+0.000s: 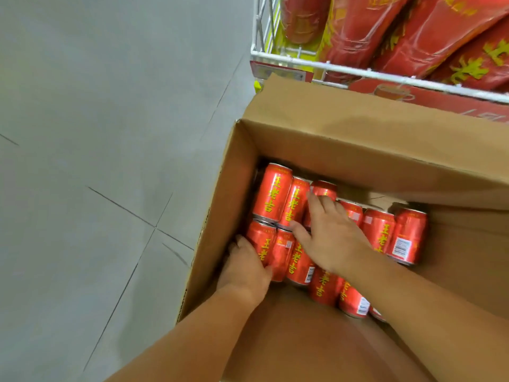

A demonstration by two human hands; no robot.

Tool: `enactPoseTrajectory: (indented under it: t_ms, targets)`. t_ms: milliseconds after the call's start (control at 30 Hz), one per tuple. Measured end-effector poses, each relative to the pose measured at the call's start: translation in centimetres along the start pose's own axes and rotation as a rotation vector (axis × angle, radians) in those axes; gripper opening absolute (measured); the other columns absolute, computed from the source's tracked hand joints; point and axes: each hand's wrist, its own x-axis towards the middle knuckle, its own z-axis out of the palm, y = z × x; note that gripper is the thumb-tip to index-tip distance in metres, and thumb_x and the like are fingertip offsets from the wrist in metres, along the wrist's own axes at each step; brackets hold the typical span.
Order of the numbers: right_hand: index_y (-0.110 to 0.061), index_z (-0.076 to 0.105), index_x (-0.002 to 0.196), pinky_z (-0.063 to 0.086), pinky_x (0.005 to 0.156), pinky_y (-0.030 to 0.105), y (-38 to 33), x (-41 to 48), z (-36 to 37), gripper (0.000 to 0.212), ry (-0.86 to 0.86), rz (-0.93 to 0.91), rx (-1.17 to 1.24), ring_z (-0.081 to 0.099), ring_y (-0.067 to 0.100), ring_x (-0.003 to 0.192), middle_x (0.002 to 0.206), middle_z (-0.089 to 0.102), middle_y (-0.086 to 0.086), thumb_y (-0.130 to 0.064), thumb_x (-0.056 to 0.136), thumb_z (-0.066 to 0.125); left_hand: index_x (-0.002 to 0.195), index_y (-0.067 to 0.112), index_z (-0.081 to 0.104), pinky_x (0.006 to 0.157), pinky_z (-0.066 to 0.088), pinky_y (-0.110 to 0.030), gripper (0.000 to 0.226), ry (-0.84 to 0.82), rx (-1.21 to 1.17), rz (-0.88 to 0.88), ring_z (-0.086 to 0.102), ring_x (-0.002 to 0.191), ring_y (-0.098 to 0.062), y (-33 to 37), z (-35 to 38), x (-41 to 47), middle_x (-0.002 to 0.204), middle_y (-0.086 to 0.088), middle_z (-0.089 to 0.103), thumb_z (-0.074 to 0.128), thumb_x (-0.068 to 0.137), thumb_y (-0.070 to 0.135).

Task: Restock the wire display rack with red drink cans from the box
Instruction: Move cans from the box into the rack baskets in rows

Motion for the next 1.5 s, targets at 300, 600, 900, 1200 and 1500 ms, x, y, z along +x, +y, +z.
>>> enactPoseTrajectory:
  t_ms: [300,600,900,1200,1500]
  targets:
    - [-0.009,0.06,0.124,0.05,0.095,0.039,-4.7,7.5,0.8,0.067,0.116,0.293,0.672,0.062,0.03,0.111,0.122,0.065,0.009,-0.059,0.081,0.069,0.146,0.011,0.035,0.108,0.043,-0.031,0.072,0.044,0.189,0.092,0.054,0.131,-0.022,-0.5,0.3,0.9,0.143,-0.008,0.049,0.075,0.091,0.034]
    - [-0.009,0.067,0.113,0.055,0.092,0.041,-6.5,8.2,1.1,0.065,0.142,0.418,0.7,0.067,0.03,0.102,0.112,0.069,0.01,-0.053,0.068,0.084,0.144,0.02,0.04,0.106,0.048,-0.034,0.067,0.006,-0.116,0.073,0.057,0.127,-0.02,-1.9,0.5,1.1,0.137,-0.002,0.055,0.077,0.088,0.021]
    - [-0.023,0.061,0.088,0.055,0.08,0.033,-3.6,3.9,-2.2,0.034,0.131,0.323,0.783,0.067,0.018,0.085,0.092,0.067,-0.001,-0.042,0.072,0.086,0.132,0.03,0.04,0.098,0.055,-0.042,0.077,-0.091,-0.141,0.07,0.063,0.112,-0.019,-1.3,-1.2,-2.0,0.12,0.005,0.059,0.089,0.073,0.031]
    - [-0.02,0.068,0.094,0.058,0.07,0.032,1.9,-6.7,-8.5,0.048,0.148,0.374,0.767,0.071,0.014,0.076,0.087,0.073,-0.001,-0.047,0.06,0.086,0.123,0.028,0.055,0.093,0.056,-0.033,0.069,-0.066,-0.019,0.235,0.064,0.096,-0.01,1.6,-7.2,-7.8,0.106,0.01,0.065,0.091,0.066,0.042]
    - [-0.021,0.061,0.119,0.059,0.086,0.041,1.4,-20.2,-18.9,0.068,0.226,0.353,0.808,0.07,0.013,0.088,0.101,0.071,-0.006,-0.045,0.061,0.088,0.113,0.036,0.051,0.087,0.053,-0.03,0.064,-0.059,-0.099,0.361,0.063,0.093,-0.005,7.4,-16.3,-19.9,0.103,0.014,0.065,0.091,0.064,0.046]
